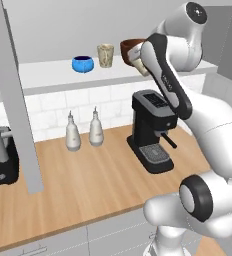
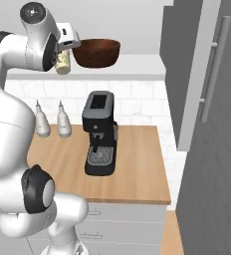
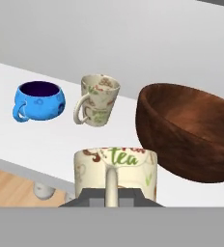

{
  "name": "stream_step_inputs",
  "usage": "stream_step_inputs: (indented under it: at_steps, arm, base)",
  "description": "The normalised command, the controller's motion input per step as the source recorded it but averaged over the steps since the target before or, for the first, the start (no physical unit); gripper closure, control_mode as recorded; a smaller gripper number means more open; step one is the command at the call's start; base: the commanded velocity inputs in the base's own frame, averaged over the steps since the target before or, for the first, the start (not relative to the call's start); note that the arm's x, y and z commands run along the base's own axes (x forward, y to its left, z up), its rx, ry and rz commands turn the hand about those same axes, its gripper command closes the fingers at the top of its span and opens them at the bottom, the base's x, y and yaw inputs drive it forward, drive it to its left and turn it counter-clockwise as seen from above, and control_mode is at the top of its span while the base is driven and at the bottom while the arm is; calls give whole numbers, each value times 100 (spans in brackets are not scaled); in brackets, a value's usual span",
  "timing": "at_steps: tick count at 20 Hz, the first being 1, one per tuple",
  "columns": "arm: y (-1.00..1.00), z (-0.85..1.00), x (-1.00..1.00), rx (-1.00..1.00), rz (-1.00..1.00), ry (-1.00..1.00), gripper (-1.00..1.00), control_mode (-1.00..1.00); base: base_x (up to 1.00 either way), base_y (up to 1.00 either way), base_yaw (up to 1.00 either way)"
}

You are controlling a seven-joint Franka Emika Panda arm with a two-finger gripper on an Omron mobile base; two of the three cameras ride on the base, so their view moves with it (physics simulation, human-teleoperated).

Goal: Gather all objects into one cabinet and sort the glasses and bowls to opposite sides.

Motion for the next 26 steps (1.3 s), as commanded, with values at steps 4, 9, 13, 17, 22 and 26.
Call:
stream_step_inputs:
  at_steps: [4,9,13,17,22,26]
  arm:
    - [0,0,0,0,0,0,100,100]
    - [0,0,0,0,0,0,100,100]
    - [0,0,0,0,0,0,100,100]
    - [0,0,0,0,0,0,100,100]
    - [0,0,0,0,0,0,100,100]
    - [0,0,0,0,0,0,100,-100]
  base:
    - [22,8,-1]
    - [100,94,-3]
    - [11,12,-3]
    - [78,59,-2]
    - [91,84,7]
    - [2,0,0]
